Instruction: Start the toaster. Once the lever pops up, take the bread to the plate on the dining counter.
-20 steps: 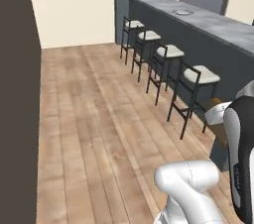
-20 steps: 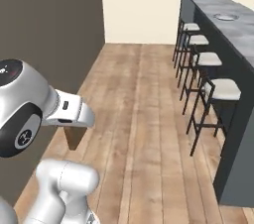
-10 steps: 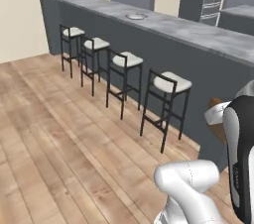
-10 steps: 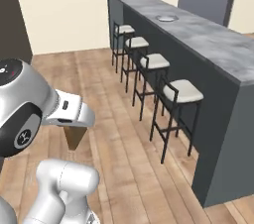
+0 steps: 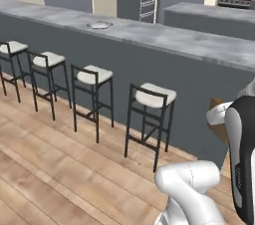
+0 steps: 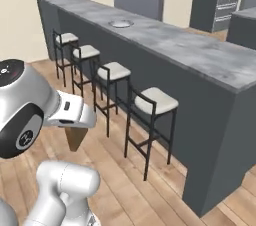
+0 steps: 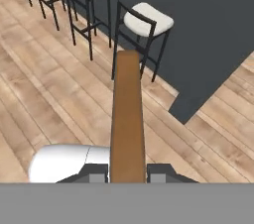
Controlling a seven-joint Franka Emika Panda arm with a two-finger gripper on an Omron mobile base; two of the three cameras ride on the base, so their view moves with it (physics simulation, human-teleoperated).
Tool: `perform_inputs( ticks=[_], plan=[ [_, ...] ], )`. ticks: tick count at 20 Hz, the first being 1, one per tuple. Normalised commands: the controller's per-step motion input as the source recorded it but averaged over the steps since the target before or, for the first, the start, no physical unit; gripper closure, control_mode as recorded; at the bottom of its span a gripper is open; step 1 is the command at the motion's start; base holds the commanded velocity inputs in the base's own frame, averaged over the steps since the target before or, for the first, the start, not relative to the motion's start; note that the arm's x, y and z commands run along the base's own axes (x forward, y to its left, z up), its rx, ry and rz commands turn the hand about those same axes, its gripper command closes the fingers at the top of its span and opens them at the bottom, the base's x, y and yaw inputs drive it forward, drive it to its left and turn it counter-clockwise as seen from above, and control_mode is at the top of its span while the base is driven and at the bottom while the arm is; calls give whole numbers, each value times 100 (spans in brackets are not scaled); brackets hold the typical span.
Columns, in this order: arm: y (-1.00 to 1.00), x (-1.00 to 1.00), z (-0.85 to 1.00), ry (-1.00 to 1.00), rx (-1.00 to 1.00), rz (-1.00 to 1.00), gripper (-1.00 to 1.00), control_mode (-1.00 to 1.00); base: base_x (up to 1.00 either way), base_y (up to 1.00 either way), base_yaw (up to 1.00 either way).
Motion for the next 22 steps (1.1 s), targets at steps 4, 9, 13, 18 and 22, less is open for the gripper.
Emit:
perform_inputs(
  ticks=[4, 9, 13, 18, 22],
  plan=[
    [0, 0, 0, 0, 0, 0, 100, 100, 93, 89, -62],
    [0, 0, 0, 0, 0, 0, 100, 100, 92, 90, -62],
    [0, 0, 0, 0, 0, 0, 100, 100, 85, 94, -62],
    [0, 0, 0, 0, 0, 0, 100, 100, 68, 100, -62],
    [0, 0, 0, 0, 0, 0, 100, 100, 43, 100, -54]
  ],
)
